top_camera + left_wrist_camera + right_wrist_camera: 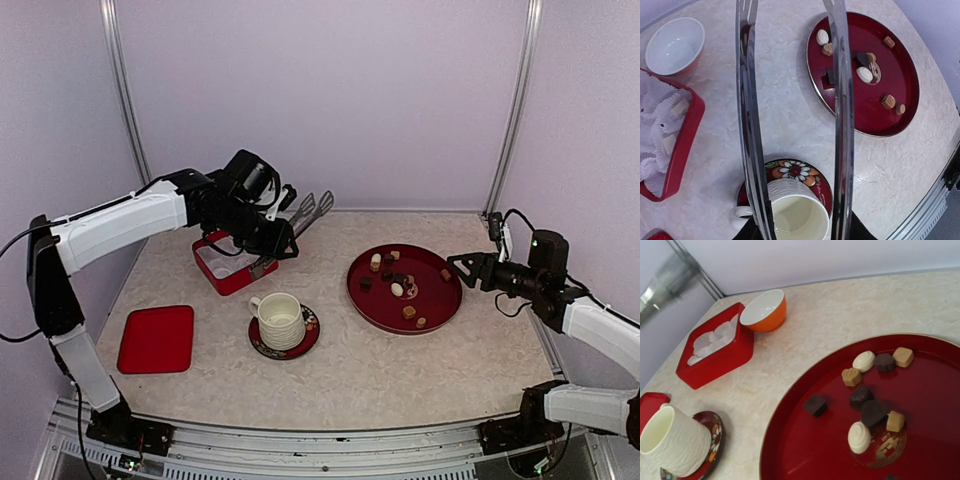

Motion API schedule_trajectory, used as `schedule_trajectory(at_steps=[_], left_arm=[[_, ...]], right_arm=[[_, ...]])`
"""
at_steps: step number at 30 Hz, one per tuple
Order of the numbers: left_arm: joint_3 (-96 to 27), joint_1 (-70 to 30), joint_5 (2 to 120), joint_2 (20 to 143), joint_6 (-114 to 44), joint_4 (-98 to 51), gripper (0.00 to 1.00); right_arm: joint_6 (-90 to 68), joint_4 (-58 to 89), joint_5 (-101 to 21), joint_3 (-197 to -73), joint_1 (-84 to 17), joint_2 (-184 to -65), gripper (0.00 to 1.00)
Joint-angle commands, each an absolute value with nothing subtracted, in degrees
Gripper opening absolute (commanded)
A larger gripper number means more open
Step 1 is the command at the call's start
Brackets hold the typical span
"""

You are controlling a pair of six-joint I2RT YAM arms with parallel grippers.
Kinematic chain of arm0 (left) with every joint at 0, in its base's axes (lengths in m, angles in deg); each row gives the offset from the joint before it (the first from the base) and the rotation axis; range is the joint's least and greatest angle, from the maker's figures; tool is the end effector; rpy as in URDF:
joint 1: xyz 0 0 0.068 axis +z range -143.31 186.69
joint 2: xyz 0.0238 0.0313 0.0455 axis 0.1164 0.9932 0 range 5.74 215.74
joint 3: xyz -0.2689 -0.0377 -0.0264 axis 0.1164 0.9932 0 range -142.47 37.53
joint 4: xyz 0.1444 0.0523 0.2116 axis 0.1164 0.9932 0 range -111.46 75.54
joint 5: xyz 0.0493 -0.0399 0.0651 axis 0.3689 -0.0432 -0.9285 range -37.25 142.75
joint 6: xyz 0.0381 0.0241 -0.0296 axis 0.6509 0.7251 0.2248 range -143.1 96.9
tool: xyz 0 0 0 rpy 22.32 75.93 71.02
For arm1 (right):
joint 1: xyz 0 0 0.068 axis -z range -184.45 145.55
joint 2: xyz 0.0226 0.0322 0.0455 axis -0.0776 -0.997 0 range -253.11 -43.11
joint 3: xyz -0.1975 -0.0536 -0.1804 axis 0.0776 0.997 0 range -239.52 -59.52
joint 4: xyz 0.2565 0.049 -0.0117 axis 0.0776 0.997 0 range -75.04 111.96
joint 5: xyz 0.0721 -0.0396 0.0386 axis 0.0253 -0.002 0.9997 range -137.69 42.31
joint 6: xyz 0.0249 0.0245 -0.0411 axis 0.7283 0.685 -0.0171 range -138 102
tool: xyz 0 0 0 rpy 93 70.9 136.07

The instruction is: Pack the chocolate

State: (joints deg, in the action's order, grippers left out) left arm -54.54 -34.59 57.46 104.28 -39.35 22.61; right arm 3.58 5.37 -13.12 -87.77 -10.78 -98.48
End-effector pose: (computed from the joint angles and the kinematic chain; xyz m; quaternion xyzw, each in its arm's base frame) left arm 0.2829 -0.2522 0.3220 0.2173 0.9152 -0.1963 0.2770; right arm 0.2103 0.0436 0.2413 -0.0718 0.7867 0.3686 0.4899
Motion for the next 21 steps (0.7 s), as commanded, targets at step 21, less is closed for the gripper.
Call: schedule_trajectory(at_steps=[21], left_arm=[[-76.59, -50.91, 57.65, 135.33, -36.70, 27.87, 0.41]], right_arm=[[2.14, 9.91, -18.09, -91.05, -5.65, -101.70, 0.72]])
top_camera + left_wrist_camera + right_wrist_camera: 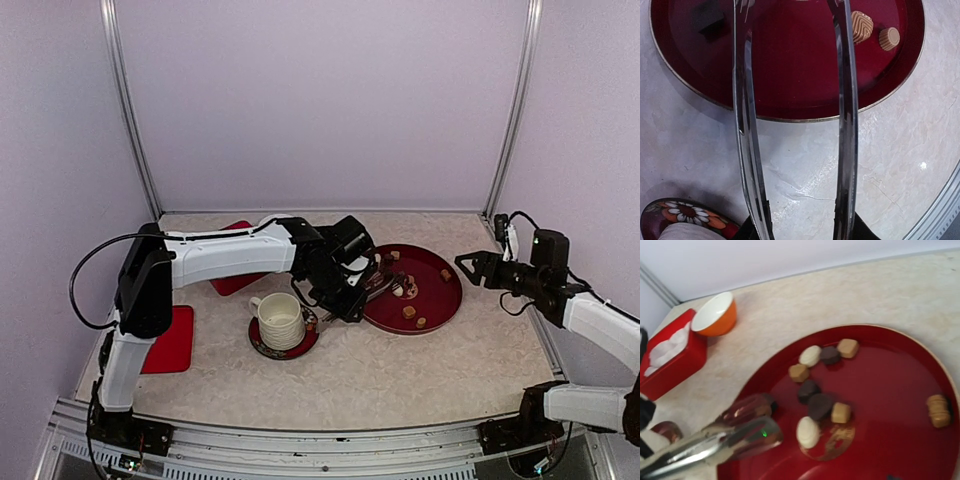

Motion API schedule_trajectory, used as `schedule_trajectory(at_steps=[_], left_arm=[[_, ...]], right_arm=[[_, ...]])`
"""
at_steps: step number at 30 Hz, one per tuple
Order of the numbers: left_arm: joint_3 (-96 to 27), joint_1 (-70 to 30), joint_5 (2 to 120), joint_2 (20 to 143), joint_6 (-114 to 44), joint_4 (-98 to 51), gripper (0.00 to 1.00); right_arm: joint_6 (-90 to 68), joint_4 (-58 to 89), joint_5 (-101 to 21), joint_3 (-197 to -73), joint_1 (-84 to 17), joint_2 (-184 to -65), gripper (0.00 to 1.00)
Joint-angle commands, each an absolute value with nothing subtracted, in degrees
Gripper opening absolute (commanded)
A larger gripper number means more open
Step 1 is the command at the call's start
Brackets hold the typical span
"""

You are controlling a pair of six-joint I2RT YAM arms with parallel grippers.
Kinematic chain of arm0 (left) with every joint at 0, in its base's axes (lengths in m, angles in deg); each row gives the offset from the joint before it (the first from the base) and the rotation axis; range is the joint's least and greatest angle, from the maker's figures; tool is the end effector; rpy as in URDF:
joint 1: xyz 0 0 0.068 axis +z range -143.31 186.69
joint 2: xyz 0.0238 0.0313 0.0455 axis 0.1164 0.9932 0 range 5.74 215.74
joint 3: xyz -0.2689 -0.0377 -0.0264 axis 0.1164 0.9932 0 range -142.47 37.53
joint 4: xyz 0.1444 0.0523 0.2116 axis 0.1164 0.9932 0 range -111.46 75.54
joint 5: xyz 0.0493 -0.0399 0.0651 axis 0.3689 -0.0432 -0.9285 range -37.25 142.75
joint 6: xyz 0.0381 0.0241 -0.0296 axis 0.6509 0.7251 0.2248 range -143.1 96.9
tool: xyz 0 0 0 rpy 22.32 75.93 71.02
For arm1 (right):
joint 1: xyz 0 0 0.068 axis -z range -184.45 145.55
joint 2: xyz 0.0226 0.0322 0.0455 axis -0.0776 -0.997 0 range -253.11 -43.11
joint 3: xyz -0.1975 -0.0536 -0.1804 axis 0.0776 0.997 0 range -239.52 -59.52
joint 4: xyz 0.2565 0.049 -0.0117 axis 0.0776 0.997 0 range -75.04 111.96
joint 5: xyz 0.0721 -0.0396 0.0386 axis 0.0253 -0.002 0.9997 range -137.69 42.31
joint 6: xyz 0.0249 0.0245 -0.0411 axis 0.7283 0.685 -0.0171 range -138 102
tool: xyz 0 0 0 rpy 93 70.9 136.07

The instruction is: Pack the chocolate

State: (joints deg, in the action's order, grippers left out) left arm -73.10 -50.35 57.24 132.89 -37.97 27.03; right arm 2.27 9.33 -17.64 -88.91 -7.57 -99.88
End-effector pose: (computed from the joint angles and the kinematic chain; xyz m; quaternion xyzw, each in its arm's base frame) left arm 0.2576 -0.4023 0.2125 0.3588 0.9072 -0.1579 0.1525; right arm 0.2165 0.0296 0.2361 -0.0245 0.8123 0.3199 0.4871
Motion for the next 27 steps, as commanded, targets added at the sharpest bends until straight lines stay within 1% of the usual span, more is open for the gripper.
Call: schedule_trajectory(at_steps=[1, 4, 13, 19, 27], left_arm=[[-76.95, -51.15, 57.39, 136.08, -36.64, 28.00, 0.41], [-77.77, -51.51, 57.27, 137.82, -36.63, 28.03, 0.41], [-79.31, -51.67, 57.17, 138.77, -36.49, 28.28, 0.42], [-78.70, -51.58, 56.68, 138.51, -36.50, 28.45, 0.42], [-76.05, -51.41, 56.24, 137.16, -36.39, 27.80, 0.42]], right_arm=[[2.27, 9.97, -18.48, -91.28, -5.27, -102.44, 0.72], [2.31, 9.41, -18.79, -91.91, -4.21, -105.82, 0.72], [2.42, 1.32, -17.50, -96.31, 0.19, -123.52, 0.71], [2.40, -0.81, -17.14, -103.12, 0.64, -136.46, 0.64], [1.91, -1.73, -16.69, -109.71, 0.60, -147.49, 0.57]])
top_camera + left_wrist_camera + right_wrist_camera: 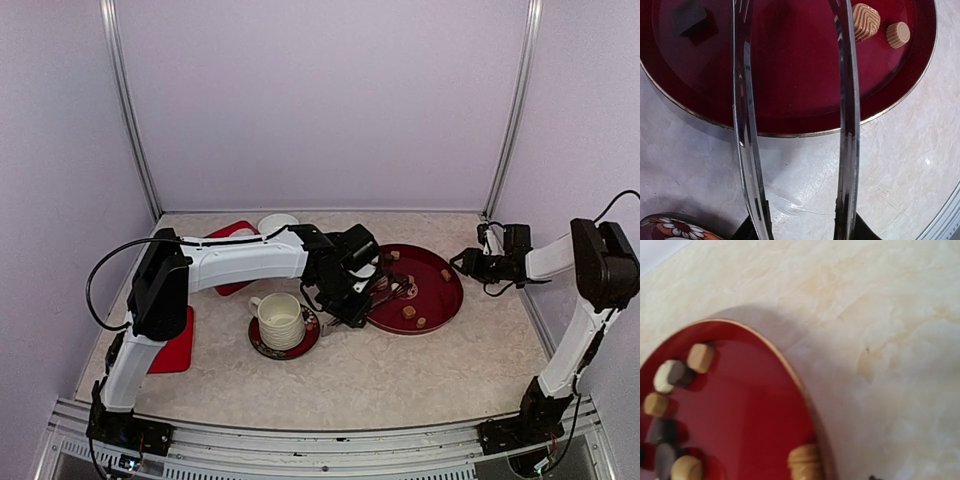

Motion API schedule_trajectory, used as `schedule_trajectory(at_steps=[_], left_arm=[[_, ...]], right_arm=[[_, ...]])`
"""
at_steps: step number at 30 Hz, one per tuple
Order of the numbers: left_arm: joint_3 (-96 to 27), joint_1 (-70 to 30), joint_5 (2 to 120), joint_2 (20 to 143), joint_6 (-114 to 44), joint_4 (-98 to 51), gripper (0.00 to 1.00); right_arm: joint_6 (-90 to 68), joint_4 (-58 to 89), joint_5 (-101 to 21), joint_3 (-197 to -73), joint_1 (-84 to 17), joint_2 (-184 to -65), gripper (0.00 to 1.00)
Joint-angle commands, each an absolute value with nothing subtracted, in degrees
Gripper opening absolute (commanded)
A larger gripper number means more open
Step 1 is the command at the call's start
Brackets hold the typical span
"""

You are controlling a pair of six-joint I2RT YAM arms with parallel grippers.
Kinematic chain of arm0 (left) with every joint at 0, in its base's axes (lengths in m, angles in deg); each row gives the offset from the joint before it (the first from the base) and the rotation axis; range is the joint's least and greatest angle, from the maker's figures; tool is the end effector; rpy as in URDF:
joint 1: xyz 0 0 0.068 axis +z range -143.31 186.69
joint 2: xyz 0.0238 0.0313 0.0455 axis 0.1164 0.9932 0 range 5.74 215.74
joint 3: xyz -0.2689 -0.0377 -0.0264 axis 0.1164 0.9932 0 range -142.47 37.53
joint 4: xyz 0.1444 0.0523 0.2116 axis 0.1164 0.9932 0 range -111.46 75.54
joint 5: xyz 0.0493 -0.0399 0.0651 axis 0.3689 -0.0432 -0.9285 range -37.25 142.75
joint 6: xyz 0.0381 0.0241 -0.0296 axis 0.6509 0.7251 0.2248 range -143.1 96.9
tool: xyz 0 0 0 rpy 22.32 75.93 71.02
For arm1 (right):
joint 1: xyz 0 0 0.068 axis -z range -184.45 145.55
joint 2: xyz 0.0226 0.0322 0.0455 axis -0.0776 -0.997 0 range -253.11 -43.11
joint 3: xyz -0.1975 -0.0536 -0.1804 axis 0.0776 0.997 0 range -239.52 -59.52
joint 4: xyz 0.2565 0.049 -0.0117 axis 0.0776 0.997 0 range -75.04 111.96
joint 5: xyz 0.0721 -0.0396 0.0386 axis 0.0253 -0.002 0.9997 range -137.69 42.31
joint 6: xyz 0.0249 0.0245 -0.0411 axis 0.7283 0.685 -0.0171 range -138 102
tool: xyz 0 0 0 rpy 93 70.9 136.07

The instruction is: Pack the chocolate

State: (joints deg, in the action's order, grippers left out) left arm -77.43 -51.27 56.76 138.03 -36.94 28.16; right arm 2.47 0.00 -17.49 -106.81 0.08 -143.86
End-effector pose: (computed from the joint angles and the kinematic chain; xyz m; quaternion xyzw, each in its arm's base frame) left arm 0.2591 -0.4186 0.1923 0.3742 0.9049 -0.1449 0.1416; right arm 0.3456 -0.0094 0.1465 0.0778 0.8735 0.2904 0.3828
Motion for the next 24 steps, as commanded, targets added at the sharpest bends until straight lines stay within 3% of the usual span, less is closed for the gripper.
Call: schedule_trajectory(at_steps=[1, 11, 24], left_arm=[[-75.70, -51.41, 56.34, 137.02, -36.37, 27.77, 0.42], [-72.44, -50.63, 56.16, 135.62, -36.37, 27.24, 0.43], [-74.25, -50.34, 56.46, 135.11, -35.13, 30.59, 0.43]], right_arm=[[1.94, -1.93, -16.02, -110.24, 0.64, -148.77, 0.56], [2.35, -1.49, -13.24, -112.28, -1.63, -153.41, 0.39], [2.32, -2.19, -14.12, -104.89, -5.09, -146.48, 0.33]])
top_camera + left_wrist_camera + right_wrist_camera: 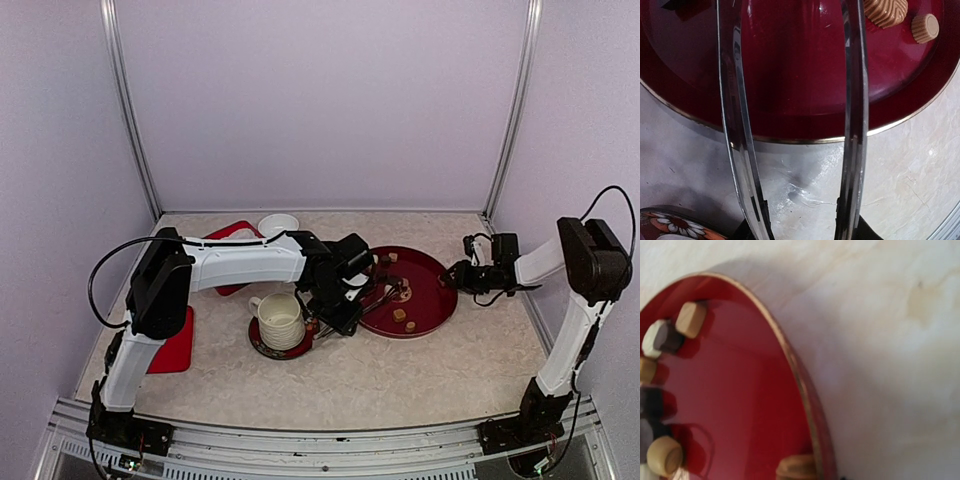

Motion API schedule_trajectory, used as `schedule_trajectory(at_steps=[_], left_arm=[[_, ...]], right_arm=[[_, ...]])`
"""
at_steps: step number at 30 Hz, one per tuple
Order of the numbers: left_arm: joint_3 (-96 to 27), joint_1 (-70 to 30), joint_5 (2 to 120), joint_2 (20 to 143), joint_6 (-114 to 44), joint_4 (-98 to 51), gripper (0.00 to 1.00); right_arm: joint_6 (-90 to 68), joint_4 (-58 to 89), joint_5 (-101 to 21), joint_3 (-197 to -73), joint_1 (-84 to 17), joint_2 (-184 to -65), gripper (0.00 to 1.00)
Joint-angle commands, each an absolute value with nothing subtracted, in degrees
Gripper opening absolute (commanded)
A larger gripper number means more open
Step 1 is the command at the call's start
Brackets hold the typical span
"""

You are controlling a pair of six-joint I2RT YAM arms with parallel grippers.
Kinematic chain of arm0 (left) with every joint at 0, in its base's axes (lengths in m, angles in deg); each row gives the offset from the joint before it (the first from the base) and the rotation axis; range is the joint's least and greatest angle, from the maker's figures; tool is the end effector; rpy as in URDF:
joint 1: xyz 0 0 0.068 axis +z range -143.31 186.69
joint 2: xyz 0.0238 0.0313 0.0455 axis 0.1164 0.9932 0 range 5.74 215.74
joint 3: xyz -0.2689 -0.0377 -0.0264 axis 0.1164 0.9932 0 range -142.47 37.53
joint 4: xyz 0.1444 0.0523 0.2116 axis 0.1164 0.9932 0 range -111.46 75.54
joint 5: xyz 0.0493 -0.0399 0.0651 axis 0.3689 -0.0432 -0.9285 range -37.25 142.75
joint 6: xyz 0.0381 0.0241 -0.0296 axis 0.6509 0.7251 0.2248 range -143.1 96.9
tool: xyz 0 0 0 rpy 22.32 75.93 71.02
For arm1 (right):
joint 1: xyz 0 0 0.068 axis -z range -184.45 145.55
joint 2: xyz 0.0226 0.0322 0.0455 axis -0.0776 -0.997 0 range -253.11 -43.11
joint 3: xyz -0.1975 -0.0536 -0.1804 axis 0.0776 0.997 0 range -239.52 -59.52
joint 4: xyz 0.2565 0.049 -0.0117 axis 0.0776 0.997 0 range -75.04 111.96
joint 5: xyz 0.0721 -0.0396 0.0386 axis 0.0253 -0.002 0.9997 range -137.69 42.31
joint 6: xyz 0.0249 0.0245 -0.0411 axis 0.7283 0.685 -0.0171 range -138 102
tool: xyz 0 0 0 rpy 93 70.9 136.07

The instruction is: Pack the chocolate

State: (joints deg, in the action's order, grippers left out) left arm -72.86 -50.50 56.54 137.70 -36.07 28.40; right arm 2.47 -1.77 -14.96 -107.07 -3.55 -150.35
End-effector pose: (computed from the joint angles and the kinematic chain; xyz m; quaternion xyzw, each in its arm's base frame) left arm 0.2589 -0.4058 0.1717 0.3761 0.9118 -0.1194 0.1131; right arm 0.3500 0.0137 0.1136 0.0527 0.8854 0.3196 0.3334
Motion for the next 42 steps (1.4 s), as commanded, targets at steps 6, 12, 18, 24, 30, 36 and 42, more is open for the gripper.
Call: schedule_trajectory(at_steps=[6, 12, 18, 24, 30, 36, 42], left_arm=[[-75.04, -50.44, 55.05, 135.99, -35.03, 32.93, 0.44], [-76.11, -50.61, 54.60, 137.00, -34.76, 34.37, 0.44], [-77.62, -50.79, 53.62, 137.83, -34.16, 35.50, 0.44], [-79.19, -50.88, 53.24, 139.48, -33.75, 37.26, 0.42], [-80.80, -51.39, 52.57, 140.60, -33.54, 38.97, 0.41], [-81.35, -51.49, 52.15, 141.05, -33.83, 39.40, 0.38], [-82.32, -51.75, 52.06, 141.75, -34.04, 39.75, 0.36]], right_arm=[[3.12, -3.24, -13.28, -101.50, -6.17, -143.59, 0.32], [4.06, -4.12, -12.97, -98.97, -6.99, -141.44, 0.33], [4.22, -4.83, -12.88, -97.92, -7.00, -141.28, 0.33], [4.29, -5.25, -12.56, -97.42, -6.99, -141.02, 0.35], [4.49, -5.69, -12.13, -97.23, -7.00, -140.33, 0.44], [4.16, -5.29, -12.35, -96.97, -6.85, -139.35, 0.52], [4.15, -5.51, -11.97, -96.70, -6.36, -139.00, 0.54]])
